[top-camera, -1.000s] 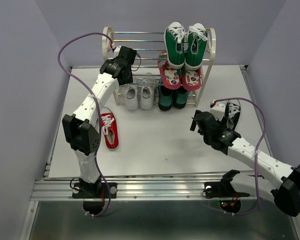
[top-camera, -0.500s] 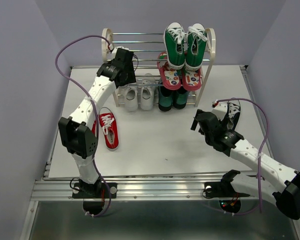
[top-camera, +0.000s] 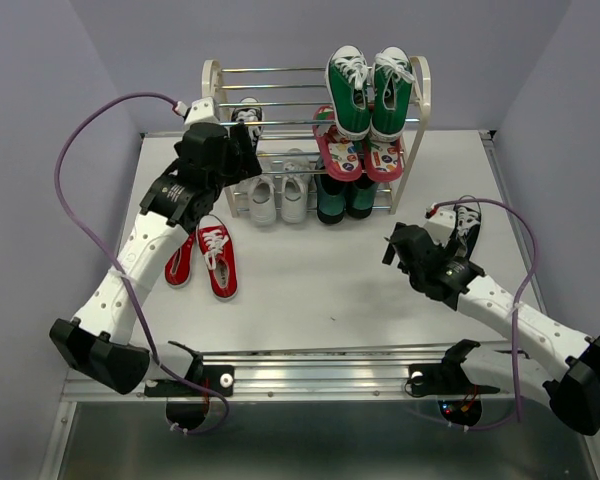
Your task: Place and organize the shoes onto the shoe shelf
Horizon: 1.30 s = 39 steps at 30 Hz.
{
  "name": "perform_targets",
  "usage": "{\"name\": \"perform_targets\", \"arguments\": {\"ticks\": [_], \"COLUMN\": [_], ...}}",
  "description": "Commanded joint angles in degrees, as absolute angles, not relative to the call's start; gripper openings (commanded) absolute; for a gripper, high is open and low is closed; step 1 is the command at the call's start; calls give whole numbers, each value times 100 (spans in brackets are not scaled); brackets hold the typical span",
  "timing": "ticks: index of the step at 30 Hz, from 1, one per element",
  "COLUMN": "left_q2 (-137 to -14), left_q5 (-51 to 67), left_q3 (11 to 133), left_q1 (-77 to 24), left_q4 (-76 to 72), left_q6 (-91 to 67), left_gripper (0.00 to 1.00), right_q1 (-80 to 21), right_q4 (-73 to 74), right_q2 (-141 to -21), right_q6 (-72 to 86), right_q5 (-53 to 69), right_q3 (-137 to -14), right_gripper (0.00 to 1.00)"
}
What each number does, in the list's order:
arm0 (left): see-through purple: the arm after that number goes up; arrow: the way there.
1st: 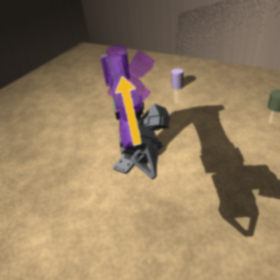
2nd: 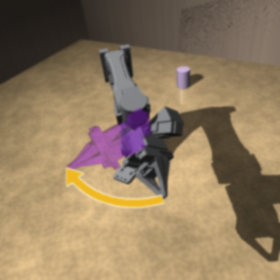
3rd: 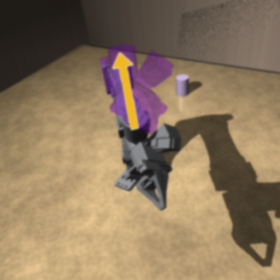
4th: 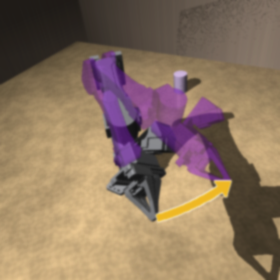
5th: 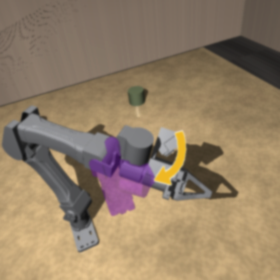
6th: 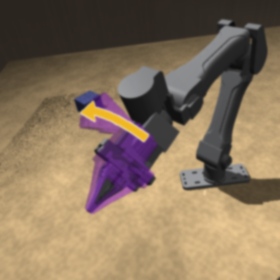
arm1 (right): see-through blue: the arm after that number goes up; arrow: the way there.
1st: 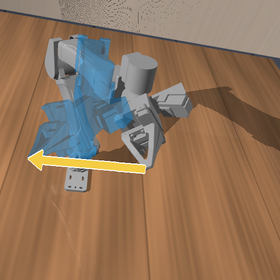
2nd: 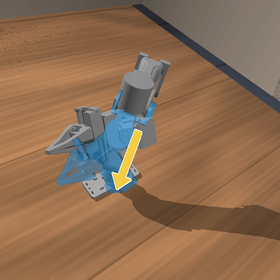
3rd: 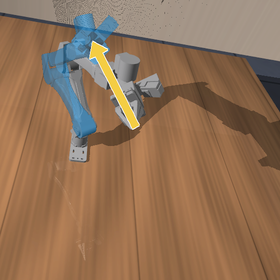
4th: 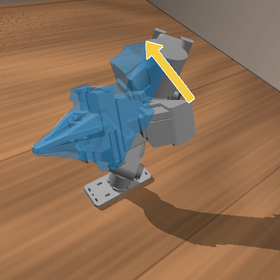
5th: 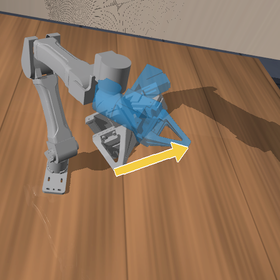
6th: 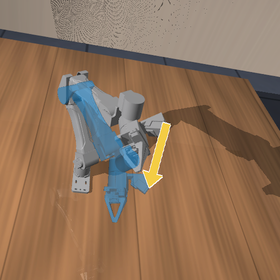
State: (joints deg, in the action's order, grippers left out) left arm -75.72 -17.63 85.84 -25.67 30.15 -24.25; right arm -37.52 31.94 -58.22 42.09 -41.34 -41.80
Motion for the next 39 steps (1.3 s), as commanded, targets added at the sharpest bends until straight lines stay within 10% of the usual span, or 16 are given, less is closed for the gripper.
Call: {"name": "perform_targets", "arguments": {"ticks": [1,39], "left_q2": [-7585,-5028], "left_q5": [-1740,-1687], "left_q3": [8464,5423], "left_q1": [-2584,-2575], "left_q4": [2698,1793], "left_q6": [-2452,-3041], "left_gripper": [99,99], "right_q1": [-3727,61], "right_q4": [3252,2338], "right_q2": [-5959,-7575], "right_q6": [4368,3560], "right_q5": [-4175,-2795], "right_q3": [-4509,-4465], "right_gripper": [100,91]}}
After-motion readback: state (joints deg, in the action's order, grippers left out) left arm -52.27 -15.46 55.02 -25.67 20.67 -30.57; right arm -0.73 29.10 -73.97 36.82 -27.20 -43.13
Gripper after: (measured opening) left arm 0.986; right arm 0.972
